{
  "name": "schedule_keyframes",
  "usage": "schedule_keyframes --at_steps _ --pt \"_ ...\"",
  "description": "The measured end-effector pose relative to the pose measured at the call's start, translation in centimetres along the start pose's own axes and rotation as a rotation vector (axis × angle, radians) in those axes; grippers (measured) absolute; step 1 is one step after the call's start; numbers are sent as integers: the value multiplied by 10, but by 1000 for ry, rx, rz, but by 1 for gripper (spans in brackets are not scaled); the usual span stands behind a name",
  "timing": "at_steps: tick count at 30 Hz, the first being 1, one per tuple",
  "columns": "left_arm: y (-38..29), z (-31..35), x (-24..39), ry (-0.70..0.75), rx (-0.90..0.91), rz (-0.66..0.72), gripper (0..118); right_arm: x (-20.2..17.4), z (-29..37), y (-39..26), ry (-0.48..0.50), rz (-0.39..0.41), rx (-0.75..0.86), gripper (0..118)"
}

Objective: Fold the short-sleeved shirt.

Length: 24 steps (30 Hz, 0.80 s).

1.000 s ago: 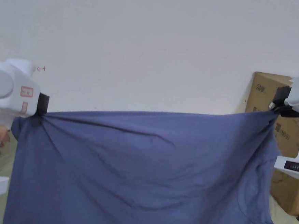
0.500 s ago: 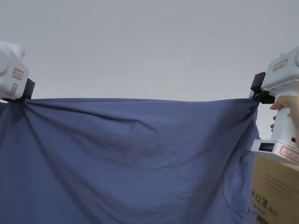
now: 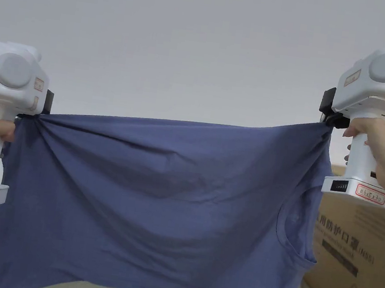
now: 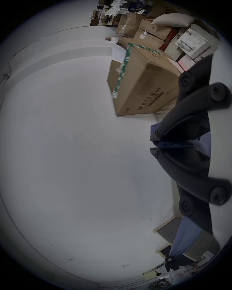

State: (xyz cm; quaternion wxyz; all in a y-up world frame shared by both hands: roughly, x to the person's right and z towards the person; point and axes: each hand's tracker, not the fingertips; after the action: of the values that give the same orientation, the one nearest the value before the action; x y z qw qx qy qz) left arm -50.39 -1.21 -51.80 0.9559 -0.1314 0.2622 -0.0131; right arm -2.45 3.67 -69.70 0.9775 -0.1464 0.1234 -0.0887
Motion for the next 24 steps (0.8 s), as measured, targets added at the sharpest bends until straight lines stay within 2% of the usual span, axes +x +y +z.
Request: schedule_keyframes --at_steps 4,8,14,18,22,23,24 --pt "-80 -48 18 45 -111 -34 3 11 -54 -65 -23 18 -140 7" --pt "-183 -81 41 73 -136 -36 3 25 -113 -163 -82 54 -306 7" --pt "-336 -121 56 71 -451 -88 3 61 -160 -326 -100 62 -595 7" --pt "-408 -99 41 25 -581 -54 3 72 -119 -423 -106 81 -738 7" --pt "-449 -41 21 28 -601 -74 3 94 -49 -484 -73 66 -791 7" --pt "-456 -26 17 23 -616 -64 3 109 -44 -490 -65 66 -789 7" --pt "-466 -8 11 -44 -646 -65 3 116 -18 -501 -77 57 -793 6"
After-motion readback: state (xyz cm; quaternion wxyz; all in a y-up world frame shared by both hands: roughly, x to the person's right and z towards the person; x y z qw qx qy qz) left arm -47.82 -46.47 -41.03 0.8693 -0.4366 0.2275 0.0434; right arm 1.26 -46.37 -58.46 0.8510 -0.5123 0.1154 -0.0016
